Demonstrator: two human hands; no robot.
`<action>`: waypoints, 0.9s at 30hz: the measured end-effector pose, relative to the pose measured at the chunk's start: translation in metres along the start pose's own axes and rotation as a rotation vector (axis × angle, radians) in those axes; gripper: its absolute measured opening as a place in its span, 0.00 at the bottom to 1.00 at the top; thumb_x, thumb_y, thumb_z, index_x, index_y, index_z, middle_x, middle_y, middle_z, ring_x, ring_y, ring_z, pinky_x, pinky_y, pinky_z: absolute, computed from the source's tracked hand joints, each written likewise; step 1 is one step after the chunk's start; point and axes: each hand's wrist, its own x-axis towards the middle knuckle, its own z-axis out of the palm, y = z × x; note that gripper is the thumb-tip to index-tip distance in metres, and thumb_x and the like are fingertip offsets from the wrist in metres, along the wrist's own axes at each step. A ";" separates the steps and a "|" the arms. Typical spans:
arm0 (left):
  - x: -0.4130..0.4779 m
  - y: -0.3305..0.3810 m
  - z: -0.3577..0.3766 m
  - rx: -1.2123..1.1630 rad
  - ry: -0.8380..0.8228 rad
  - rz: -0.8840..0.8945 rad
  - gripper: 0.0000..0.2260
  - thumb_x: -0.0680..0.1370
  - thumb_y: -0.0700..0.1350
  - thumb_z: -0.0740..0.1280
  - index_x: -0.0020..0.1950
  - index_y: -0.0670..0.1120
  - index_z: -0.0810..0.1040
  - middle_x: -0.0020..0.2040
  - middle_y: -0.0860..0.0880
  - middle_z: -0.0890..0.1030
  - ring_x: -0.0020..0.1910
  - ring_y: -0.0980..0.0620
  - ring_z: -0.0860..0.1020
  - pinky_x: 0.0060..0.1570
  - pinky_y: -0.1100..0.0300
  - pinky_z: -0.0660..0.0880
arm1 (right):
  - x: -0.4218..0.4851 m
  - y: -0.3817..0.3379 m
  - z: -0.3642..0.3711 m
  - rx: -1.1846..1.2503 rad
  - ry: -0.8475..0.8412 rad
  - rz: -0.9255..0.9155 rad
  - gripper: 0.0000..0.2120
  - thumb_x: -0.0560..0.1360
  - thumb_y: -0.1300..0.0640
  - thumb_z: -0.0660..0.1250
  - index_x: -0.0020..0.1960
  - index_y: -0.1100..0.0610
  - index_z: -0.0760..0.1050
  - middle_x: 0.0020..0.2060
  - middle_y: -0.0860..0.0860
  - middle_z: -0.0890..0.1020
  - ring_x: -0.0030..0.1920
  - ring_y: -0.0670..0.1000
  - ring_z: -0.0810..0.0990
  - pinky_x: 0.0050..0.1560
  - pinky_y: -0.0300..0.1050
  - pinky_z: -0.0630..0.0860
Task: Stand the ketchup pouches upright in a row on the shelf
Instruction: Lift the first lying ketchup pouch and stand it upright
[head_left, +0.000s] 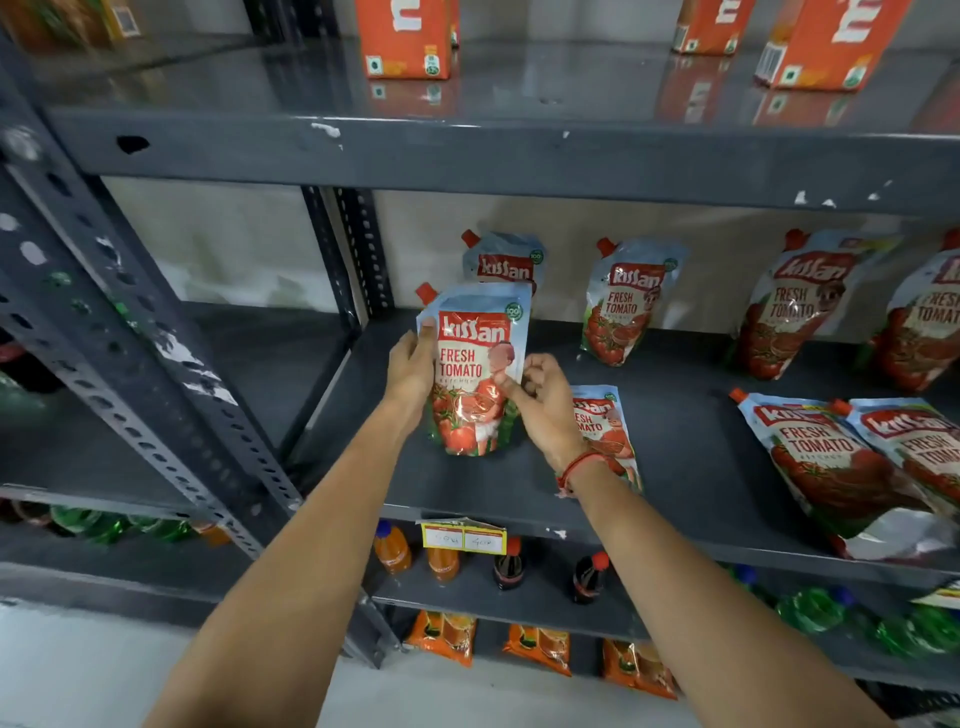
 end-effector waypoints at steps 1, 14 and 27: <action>-0.002 -0.003 -0.001 -0.002 0.005 0.031 0.11 0.80 0.52 0.56 0.44 0.50 0.74 0.41 0.52 0.80 0.40 0.57 0.79 0.30 0.71 0.76 | 0.000 0.004 -0.003 -0.054 -0.028 -0.045 0.11 0.75 0.61 0.67 0.51 0.58 0.65 0.42 0.48 0.80 0.42 0.42 0.79 0.39 0.29 0.76; -0.041 -0.034 -0.004 -0.035 0.384 0.225 0.07 0.79 0.49 0.61 0.50 0.46 0.74 0.46 0.52 0.78 0.45 0.57 0.77 0.47 0.64 0.73 | -0.018 0.017 -0.029 -0.463 -0.290 -0.112 0.22 0.74 0.53 0.68 0.65 0.57 0.66 0.56 0.54 0.78 0.54 0.51 0.77 0.55 0.53 0.79; -0.083 -0.068 0.098 0.544 -0.087 -0.088 0.16 0.79 0.47 0.59 0.60 0.38 0.75 0.59 0.38 0.79 0.58 0.39 0.76 0.56 0.54 0.71 | -0.004 0.049 -0.114 -0.345 0.252 0.551 0.17 0.74 0.53 0.65 0.51 0.69 0.78 0.47 0.61 0.83 0.44 0.57 0.82 0.45 0.47 0.79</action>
